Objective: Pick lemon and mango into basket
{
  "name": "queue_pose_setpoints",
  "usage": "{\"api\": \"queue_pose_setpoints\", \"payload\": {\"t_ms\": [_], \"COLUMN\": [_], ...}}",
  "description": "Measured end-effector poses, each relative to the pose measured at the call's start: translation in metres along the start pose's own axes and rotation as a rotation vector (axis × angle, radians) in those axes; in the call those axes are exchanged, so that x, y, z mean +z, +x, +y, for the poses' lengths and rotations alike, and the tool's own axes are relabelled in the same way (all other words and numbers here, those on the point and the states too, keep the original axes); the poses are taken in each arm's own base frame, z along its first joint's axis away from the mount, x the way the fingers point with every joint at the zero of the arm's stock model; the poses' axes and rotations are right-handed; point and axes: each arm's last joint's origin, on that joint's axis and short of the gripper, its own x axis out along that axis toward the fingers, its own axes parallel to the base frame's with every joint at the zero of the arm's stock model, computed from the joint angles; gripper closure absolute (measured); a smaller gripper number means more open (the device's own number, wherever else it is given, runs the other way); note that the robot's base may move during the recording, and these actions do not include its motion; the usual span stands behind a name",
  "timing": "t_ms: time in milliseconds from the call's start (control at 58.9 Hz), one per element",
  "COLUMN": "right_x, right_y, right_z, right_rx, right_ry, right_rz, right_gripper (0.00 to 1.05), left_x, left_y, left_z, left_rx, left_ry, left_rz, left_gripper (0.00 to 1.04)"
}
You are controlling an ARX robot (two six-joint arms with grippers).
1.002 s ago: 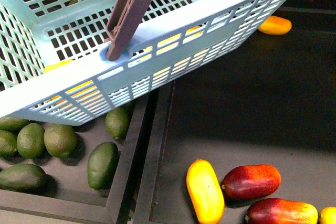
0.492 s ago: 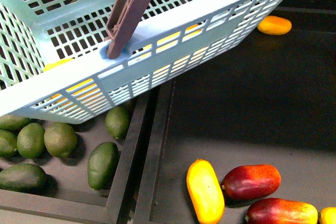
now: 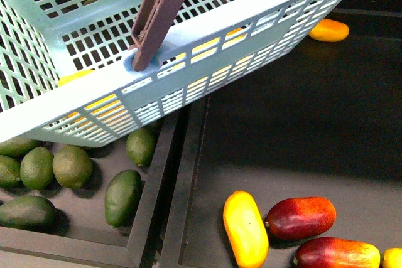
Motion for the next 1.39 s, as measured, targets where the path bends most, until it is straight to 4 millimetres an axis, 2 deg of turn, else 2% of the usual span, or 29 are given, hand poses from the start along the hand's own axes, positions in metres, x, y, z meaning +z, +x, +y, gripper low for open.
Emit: {"api": "queue_pose_setpoints", "payload": {"t_ms": [187,357,781,1121,1138,1392], "right_x": [0.000,-0.003,-0.003,-0.003,-0.003,-0.003], "right_y": [-0.003,-0.014,-0.014,-0.014,-0.014,-0.014], "right_z": [0.000,0.000,0.000,0.000,0.000,0.000], "right_rx": [0.000,0.001,0.001,0.001,-0.001,-0.001], "right_ry": [0.000,0.000,-0.001,-0.002,-0.002,-0.002], "right_rz": [0.001,0.008,0.006,0.006,0.007,0.005], "right_gripper": [1.03,1.03,1.02,0.44,0.09,0.09], "left_x": [0.000,0.000,0.000,0.000,-0.004,-0.002], "left_y": [0.000,0.000,0.000,0.000,0.001,0.001], "left_z": [0.000,0.000,0.000,0.000,-0.003,-0.001], "left_rx": [0.000,0.000,-0.001,0.000,-0.020,-0.003], "left_ry": [0.000,-0.001,-0.003,-0.002,-0.015,-0.005], "left_rz": [0.000,-0.001,0.001,0.001,0.029,0.007], "left_gripper": [0.76,0.76,0.76,0.76,0.76,0.76]}}
